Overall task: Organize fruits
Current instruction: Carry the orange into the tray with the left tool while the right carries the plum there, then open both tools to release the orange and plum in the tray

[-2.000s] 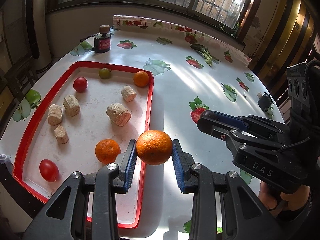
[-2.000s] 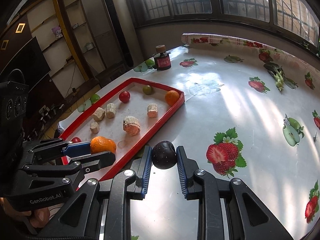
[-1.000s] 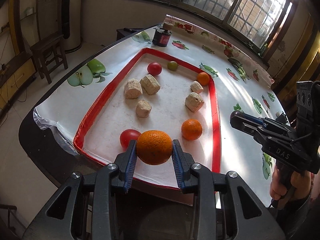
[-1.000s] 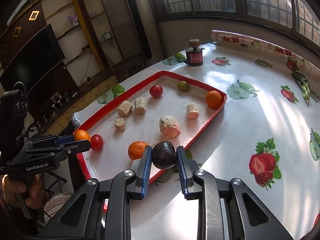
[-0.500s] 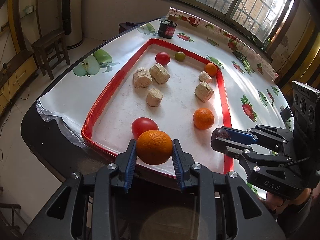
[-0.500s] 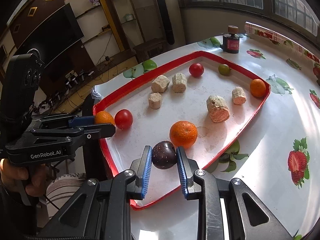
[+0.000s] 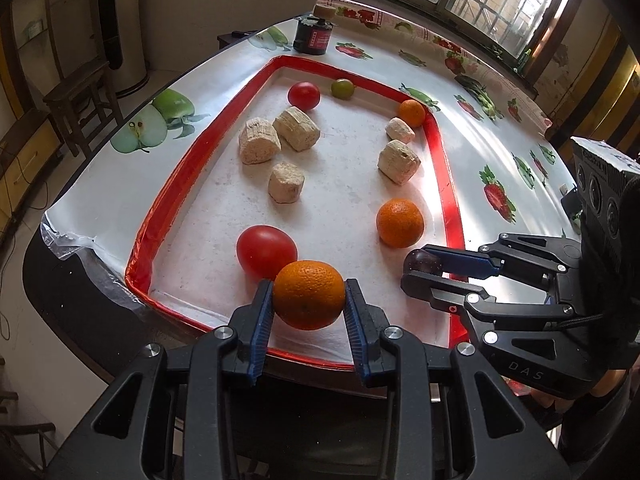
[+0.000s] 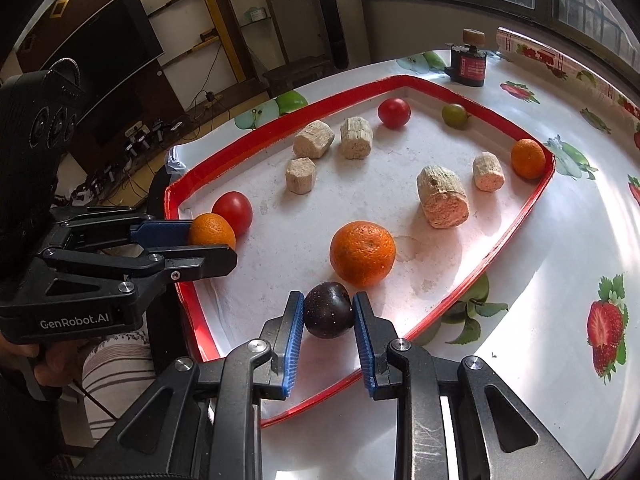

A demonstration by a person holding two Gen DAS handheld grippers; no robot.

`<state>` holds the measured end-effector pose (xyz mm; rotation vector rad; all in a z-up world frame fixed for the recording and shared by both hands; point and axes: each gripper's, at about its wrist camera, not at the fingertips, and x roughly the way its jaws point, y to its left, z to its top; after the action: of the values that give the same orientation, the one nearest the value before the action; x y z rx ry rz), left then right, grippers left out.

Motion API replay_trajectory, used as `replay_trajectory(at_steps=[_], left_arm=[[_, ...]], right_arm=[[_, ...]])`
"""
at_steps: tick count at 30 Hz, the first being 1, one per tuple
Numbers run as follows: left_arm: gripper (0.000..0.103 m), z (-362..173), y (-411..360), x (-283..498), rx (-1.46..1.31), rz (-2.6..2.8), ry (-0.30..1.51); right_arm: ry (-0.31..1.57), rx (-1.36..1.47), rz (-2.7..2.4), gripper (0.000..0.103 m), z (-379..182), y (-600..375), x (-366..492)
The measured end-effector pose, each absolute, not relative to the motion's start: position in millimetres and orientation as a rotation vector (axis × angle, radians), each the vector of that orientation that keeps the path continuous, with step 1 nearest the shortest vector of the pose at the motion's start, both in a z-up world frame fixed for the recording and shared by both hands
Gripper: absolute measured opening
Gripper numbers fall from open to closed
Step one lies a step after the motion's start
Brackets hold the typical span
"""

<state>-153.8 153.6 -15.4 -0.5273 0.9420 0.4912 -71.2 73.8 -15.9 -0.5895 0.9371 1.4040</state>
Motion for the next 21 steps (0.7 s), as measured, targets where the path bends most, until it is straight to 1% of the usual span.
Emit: replay_trajectory(at_steps=[16,18,19,20,21], left_arm=[[0.034,-18.1,153.5,-146.1,-0.506,0.519,0.977],[0.043,-15.4,152.6,-147.1,-0.503,0.526,0.969],[0.051,-13.5,151.9,-148.0,-0.497,0.533,0.963],[0.056,-11.4,151.3,-149.1,-0.489,0.543,0.957],[0.056,-9.7,151.2,-150.3,-0.484,0.551,0.953]], right_arm=[[0.937,-0.597,1.434,0.027,-17.1,73.8,-69.5],[0.936,-0.592,1.441,0.03,-15.6,72.0,-69.2],[0.934,-0.586,1.447,0.034,-14.1,70.5,-69.1],[0.93,-0.581,1.452,0.038,-12.3,68.8,-69.2],[0.923,-0.575,1.455,0.04,-10.3,66.7,-69.4]])
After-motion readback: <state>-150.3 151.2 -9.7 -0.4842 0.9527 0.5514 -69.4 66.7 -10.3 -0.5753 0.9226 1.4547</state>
